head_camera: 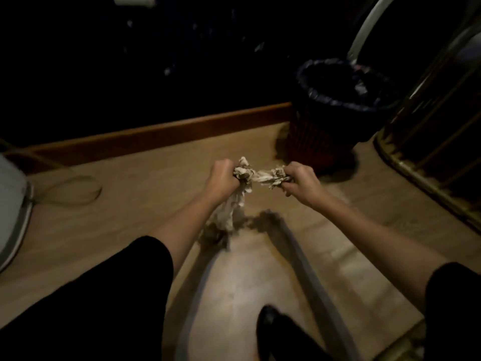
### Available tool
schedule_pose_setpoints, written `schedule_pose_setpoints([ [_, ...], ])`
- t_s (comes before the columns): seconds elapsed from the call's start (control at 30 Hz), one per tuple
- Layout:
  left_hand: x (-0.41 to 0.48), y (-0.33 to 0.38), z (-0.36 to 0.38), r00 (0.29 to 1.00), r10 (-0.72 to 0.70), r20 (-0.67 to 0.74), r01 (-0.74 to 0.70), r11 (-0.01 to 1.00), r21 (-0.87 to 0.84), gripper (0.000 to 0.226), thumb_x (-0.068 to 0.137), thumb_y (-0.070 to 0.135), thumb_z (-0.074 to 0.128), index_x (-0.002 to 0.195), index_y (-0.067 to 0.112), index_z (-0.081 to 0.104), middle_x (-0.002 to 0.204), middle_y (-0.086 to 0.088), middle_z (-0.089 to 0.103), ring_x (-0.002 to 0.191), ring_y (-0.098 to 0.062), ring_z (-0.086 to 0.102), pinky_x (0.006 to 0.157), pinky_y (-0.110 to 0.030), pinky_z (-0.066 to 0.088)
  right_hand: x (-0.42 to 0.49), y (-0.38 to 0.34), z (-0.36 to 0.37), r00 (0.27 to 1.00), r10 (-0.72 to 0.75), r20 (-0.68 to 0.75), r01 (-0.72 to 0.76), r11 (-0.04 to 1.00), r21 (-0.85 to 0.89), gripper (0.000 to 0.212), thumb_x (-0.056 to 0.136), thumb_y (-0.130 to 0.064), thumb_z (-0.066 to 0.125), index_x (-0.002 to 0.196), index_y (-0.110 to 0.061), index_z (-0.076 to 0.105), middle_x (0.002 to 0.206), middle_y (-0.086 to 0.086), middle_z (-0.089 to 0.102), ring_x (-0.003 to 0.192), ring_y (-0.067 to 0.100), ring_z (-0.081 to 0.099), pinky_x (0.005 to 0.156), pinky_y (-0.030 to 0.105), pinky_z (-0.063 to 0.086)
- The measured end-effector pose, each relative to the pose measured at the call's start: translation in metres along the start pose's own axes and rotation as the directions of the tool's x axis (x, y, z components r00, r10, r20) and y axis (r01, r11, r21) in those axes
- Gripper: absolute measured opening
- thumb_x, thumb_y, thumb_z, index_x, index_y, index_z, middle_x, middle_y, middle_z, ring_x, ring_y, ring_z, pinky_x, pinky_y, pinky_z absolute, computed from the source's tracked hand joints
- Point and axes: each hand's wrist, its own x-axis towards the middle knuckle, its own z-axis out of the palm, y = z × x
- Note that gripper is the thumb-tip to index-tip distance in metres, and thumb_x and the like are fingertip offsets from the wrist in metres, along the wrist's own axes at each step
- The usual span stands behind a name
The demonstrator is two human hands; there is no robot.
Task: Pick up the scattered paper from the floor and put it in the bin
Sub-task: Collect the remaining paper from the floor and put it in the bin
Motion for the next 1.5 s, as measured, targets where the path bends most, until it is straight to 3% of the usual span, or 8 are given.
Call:
schedule_pose_setpoints([
  [0.47,0.262,0.238,-0.077,0.83,0.379,-0.41,-0.479,0.86,-0.176,0.016,0.077,0.006,0.06,0.067,0.017,0.065,0.06,0.009,0.058,0.058,0.0,0.053,0.045,-0.006,0.036,0.171,0.089,-0.221,0.858,0.179,-0.481,-0.132,0.983,0.13,0.006,0.08,-0.009,0.068,0.08,-0.003,0.068,0.069,0.012,0.067,0.05,0.011,0.059,0.043,0.016,0.046],
  [0.57,0.289,0.252,-0.048,0.82,0.358,-0.447,-0.489,0.843,-0.223,0.017,0.076,0.006,0.061,0.064,0.017,0.062,0.065,0.002,0.063,0.062,-0.008,0.058,0.05,-0.019,0.04,0.181,0.118,-0.224,0.815,0.241,-0.528,-0.183,0.97,0.16,0.007,0.08,-0.009,0.068,0.077,-0.003,0.068,0.068,0.01,0.065,0.054,0.012,0.058,0.042,0.011,0.042],
  [0.67,0.305,0.237,-0.004,0.867,0.4,-0.296,-0.46,0.872,-0.17,0.014,0.076,0.005,0.063,0.085,0.012,0.07,0.083,-0.008,0.072,0.081,-0.016,0.064,0.064,-0.024,0.045,0.186,0.149,-0.208,0.839,0.331,-0.433,-0.272,0.943,0.194,0.009,0.08,-0.011,0.067,0.073,-0.006,0.066,0.073,0.012,0.064,0.067,0.021,0.062,0.06,0.029,0.052],
  [0.8,0.313,0.202,0.046,0.919,0.287,0.27,-0.318,0.945,0.079,0.031,0.078,0.016,0.068,0.109,0.015,0.066,0.116,-0.013,0.066,0.109,-0.026,0.06,0.087,-0.031,0.05,0.186,0.181,-0.169,0.899,0.415,-0.144,-0.391,0.905,0.169,0.029,0.078,-0.015,0.072,0.105,-0.008,0.066,0.092,0.009,0.062,0.09,0.023,0.062,0.072,0.027,0.048],
  [0.9,0.305,0.187,0.05,0.933,0.268,0.238,-0.297,0.95,0.095,0.039,0.077,0.003,0.067,0.115,0.013,0.063,0.122,-0.01,0.063,0.116,-0.023,0.057,0.094,-0.032,0.049,0.188,0.187,-0.16,0.896,0.439,-0.064,-0.435,0.898,0.07,0.039,0.077,-0.005,0.071,0.115,-0.01,0.062,0.108,0.013,0.065,0.099,0.026,0.063,0.082,0.03,0.052],
  [1.13,0.219,0.108,0.0,0.952,0.247,-0.182,-0.261,0.964,-0.058,0.021,0.079,-0.002,0.059,0.092,0.011,0.07,0.09,-0.009,0.072,0.086,-0.016,0.065,0.076,-0.028,0.053,0.151,0.082,-0.112,0.852,0.022,-0.523,0.044,0.993,0.113,0.016,0.083,-0.002,0.06,0.095,-0.009,0.068,0.09,0.004,0.064,0.082,0.013,0.059,0.073,0.019,0.044],
  [1.33,0.062,-0.052,-0.001,0.995,-0.098,-0.013,0.098,0.991,0.09,0.024,0.08,-0.002,0.054,0.091,0.013,0.07,0.088,-0.009,0.071,0.083,-0.02,0.064,0.071,-0.026,0.047,0.076,0.009,0.067,0.998,-0.008,0.06,-0.005,0.975,0.221,0.025,0.081,-0.003,0.056,0.101,-0.012,0.068,0.095,0.012,0.07,0.085,0.024,0.065,0.069,0.017,0.04],
  [1.5,-0.076,-0.164,-0.014,0.909,-0.408,0.081,0.402,0.912,0.078,0.025,0.076,-0.005,0.056,0.094,0.007,0.068,0.092,-0.016,0.067,0.084,-0.027,0.063,0.077,-0.036,0.051,-0.012,-0.029,0.182,0.874,0.048,0.484,-0.045,0.999,-0.017,0.042,0.086,-0.024,0.058,0.127,-0.03,0.047,0.132,0.013,0.044,0.12,0.037,0.039,0.095,0.042,0.042],
])
